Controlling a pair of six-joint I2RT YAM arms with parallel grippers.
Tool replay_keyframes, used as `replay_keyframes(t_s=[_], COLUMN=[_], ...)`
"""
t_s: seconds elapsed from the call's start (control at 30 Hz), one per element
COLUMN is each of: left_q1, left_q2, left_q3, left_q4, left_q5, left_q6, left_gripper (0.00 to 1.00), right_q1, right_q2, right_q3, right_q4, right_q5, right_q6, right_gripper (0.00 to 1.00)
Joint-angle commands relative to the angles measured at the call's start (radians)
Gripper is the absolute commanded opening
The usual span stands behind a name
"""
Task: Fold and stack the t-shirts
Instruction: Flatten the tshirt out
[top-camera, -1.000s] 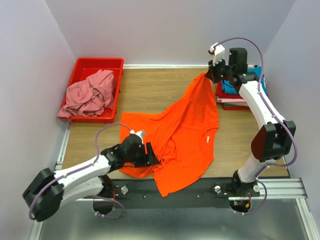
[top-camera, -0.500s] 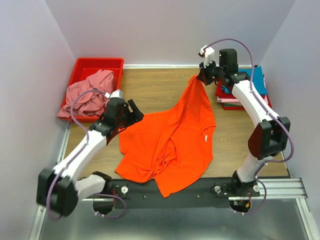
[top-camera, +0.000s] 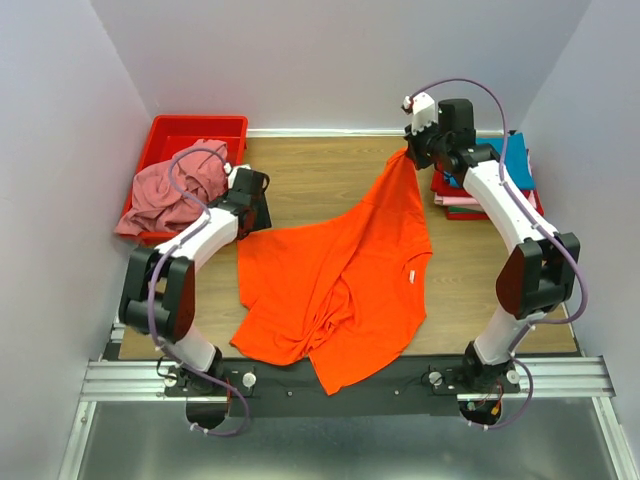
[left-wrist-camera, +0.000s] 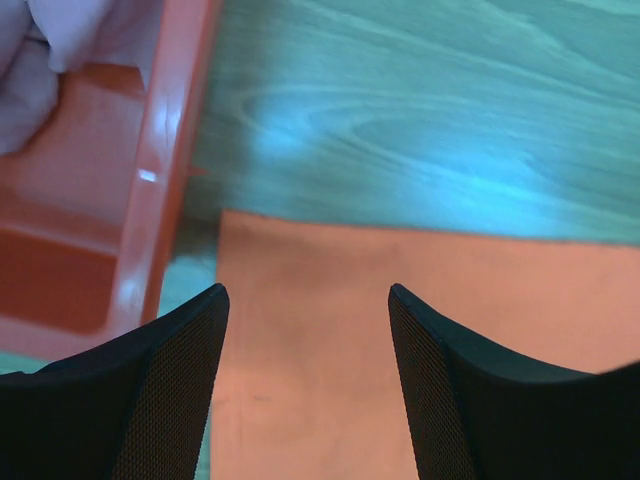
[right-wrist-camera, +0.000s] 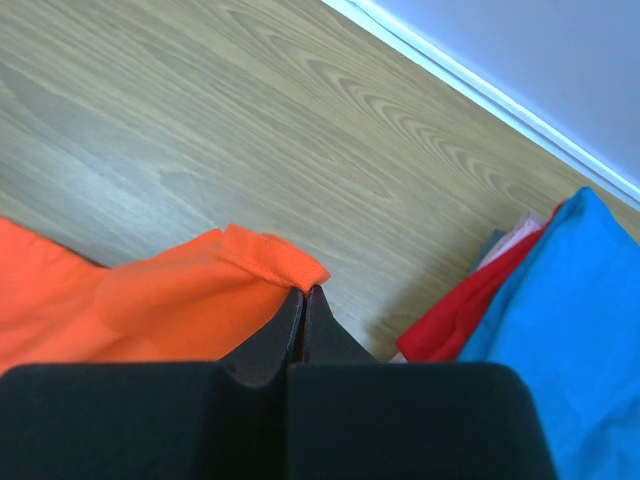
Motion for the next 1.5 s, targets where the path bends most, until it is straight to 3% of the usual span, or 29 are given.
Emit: replay_keyframes(t_s=[0.0,0.57,1.3,1.47], left_q1=[0.003,0.009,0.045,0.056], left_q2=[0.100,0.280,0.385,0.424], left_q3=[0.049,0.150,0.221,0.209], left_q4=[-0.061,-0.061,-0.036,-0.024], left_q5=[-0.143,-0.140,0.061,0.126], left_q6=[0.083,0.134,0.202,0.208], left_gripper=[0.72,0.65,0.53,0.42], right_q1=[-0.013,-0.061,-0.088,-0.090], right_q2=[0.030,0.011,0.008,0.001], right_q3=[-0.019,-0.043,-0.062,-0.068], right_q4=[0.002,0.014,0.017,0.017], right_q5=[0.088,0.129,0.102,0.099], right_q6=[0.015,0.021,0.026,0.024], right_gripper=[0.00,0.00,0.00,0.00])
